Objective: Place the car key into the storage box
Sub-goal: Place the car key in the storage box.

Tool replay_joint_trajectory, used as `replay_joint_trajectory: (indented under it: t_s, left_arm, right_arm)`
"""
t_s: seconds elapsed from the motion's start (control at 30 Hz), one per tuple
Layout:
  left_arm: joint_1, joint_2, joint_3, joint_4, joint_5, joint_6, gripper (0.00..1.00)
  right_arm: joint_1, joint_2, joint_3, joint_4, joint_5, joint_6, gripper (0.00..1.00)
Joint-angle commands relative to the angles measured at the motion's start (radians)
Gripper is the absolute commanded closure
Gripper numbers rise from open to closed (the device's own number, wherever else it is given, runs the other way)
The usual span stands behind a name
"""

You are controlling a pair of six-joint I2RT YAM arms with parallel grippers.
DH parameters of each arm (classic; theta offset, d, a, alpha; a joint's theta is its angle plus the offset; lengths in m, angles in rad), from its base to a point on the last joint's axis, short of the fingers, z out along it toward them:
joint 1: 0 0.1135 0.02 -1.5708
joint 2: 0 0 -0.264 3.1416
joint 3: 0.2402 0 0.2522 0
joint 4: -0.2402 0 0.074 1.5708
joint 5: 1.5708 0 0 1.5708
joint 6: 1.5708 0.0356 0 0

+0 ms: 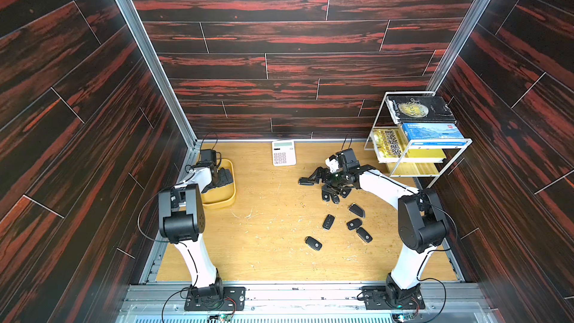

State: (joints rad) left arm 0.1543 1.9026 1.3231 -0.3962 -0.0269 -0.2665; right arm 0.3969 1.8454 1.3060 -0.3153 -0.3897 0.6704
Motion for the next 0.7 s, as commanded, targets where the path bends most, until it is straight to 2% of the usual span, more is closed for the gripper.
replay_joint_trajectory:
  t_s: [0.0,0.1,0.23,0.37,0.53,0.63,0.67]
  left_arm:
    - [0.007,-0.110,-0.021,-0.010,-0.013,-0.015,0.00]
    - [0.006,-0.161,-0.032,-0.020,-0.034,-0.020,0.00]
    - [0.005,-0.283,-0.069,-0.006,0.005,-0.037,0.00]
    - [0.006,-0.451,-0.140,0.081,0.122,-0.117,0.00]
    - [0.002,-0.590,-0.175,0.019,0.290,-0.268,0.00]
    - [-0.004,-0.662,-0.226,0.020,0.425,-0.300,0.00]
    - [-0.007,-0.685,-0.246,0.021,0.433,-0.311,0.00]
  right_arm:
    - [-0.004,-0.017,-0.003,-0.024,-0.006,-0.022,0.08]
    - [-0.004,-0.014,0.006,-0.039,-0.003,-0.038,0.08]
    - [-0.004,-0.017,0.040,-0.109,0.051,-0.107,0.08]
    - [-0.007,-0.024,0.056,-0.191,0.158,-0.191,0.09]
    - [-0.008,-0.064,0.015,-0.235,0.266,-0.229,0.10]
    - [-0.008,-0.113,-0.041,-0.259,0.302,-0.243,0.11]
    - [-0.008,-0.132,-0.065,-0.263,0.306,-0.248,0.11]
